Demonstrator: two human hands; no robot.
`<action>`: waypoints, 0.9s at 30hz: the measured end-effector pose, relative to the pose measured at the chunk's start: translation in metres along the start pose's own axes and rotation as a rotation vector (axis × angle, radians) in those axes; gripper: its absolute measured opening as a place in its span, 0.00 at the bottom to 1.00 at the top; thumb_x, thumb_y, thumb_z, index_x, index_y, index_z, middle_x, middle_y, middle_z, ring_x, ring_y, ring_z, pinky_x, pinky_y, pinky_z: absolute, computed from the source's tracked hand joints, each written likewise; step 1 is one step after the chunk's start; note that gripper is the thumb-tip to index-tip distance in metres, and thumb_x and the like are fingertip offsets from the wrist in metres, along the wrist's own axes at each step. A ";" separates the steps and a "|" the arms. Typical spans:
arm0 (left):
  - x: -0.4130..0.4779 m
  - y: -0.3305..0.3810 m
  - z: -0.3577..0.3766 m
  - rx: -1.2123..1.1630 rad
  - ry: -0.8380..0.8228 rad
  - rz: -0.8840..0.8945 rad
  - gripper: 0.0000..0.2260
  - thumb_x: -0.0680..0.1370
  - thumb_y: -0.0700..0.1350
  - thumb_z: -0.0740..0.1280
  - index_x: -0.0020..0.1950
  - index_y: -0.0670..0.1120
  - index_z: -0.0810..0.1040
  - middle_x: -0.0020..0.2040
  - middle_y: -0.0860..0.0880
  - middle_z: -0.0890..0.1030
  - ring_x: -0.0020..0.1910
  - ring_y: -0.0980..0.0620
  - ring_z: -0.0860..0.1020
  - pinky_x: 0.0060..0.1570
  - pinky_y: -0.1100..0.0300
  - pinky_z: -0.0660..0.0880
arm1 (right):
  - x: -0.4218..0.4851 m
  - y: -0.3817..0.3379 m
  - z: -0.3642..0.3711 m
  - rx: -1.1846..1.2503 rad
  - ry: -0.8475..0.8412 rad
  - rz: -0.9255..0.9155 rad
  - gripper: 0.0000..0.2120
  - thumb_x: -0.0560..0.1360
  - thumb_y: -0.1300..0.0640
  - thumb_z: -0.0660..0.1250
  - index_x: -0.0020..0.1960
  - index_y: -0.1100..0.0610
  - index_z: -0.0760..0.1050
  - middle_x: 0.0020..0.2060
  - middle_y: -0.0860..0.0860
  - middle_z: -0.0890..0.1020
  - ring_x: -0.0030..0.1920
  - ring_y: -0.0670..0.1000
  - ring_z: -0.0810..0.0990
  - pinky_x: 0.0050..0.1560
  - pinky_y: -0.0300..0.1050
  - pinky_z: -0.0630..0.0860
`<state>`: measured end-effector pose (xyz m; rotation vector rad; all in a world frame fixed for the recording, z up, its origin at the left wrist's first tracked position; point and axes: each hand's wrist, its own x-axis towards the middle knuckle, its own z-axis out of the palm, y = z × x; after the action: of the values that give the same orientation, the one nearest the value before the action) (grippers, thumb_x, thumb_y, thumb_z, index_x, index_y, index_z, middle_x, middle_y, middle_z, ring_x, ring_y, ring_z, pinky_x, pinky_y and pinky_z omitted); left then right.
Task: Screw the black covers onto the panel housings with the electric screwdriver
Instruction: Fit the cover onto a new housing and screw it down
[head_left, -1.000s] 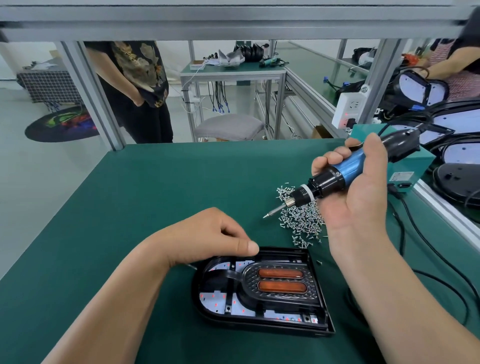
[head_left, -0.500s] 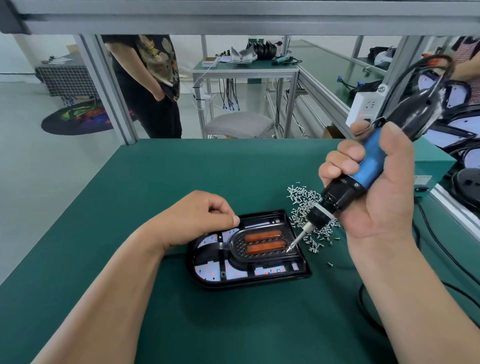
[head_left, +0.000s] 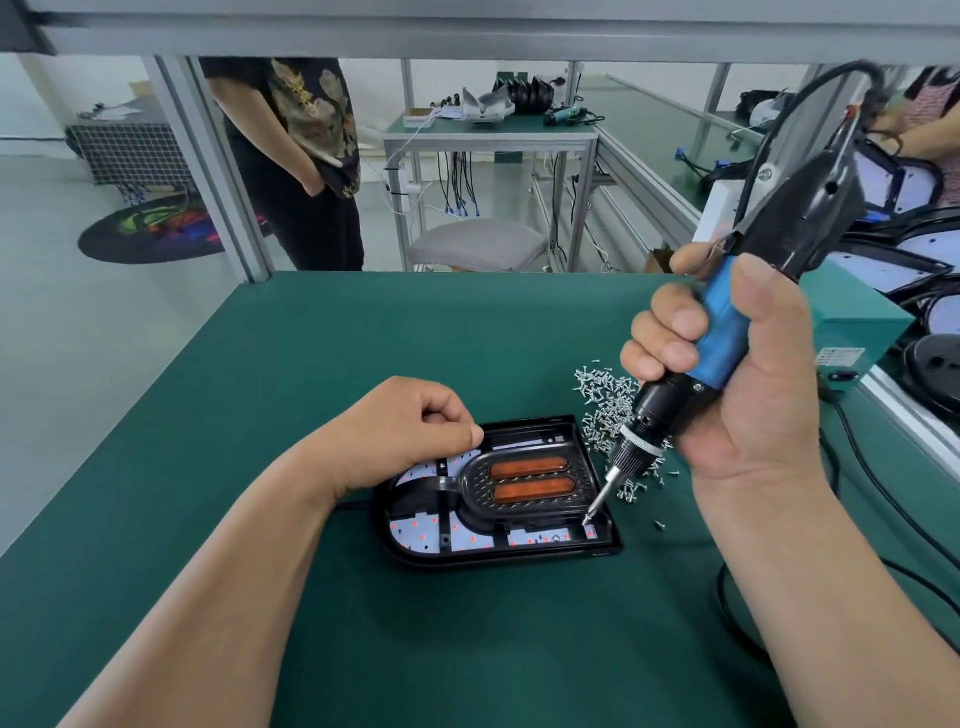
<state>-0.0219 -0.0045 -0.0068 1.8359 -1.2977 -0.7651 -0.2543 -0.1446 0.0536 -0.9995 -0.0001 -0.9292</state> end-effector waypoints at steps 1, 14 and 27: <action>0.000 0.000 0.000 0.001 -0.001 0.001 0.06 0.77 0.48 0.77 0.41 0.51 0.86 0.29 0.59 0.73 0.31 0.59 0.70 0.35 0.66 0.69 | 0.000 0.001 0.000 0.004 -0.005 0.005 0.12 0.84 0.50 0.54 0.54 0.55 0.73 0.32 0.46 0.72 0.28 0.44 0.69 0.34 0.41 0.72; 0.000 0.000 0.002 -0.002 0.004 -0.003 0.06 0.77 0.49 0.77 0.40 0.50 0.86 0.29 0.59 0.75 0.30 0.59 0.71 0.34 0.68 0.70 | 0.000 0.007 0.001 -0.060 -0.130 0.044 0.19 0.73 0.44 0.76 0.55 0.55 0.75 0.33 0.46 0.73 0.28 0.45 0.71 0.34 0.42 0.73; 0.000 0.001 0.013 -0.023 0.112 -0.042 0.13 0.75 0.51 0.80 0.37 0.46 0.82 0.25 0.58 0.67 0.27 0.56 0.64 0.31 0.66 0.65 | -0.002 0.009 0.000 -0.043 -0.252 0.120 0.16 0.74 0.46 0.77 0.53 0.53 0.75 0.32 0.46 0.74 0.27 0.45 0.73 0.32 0.41 0.73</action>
<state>-0.0329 -0.0076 -0.0130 1.8652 -1.1783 -0.6861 -0.2499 -0.1413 0.0464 -1.1391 -0.1303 -0.6920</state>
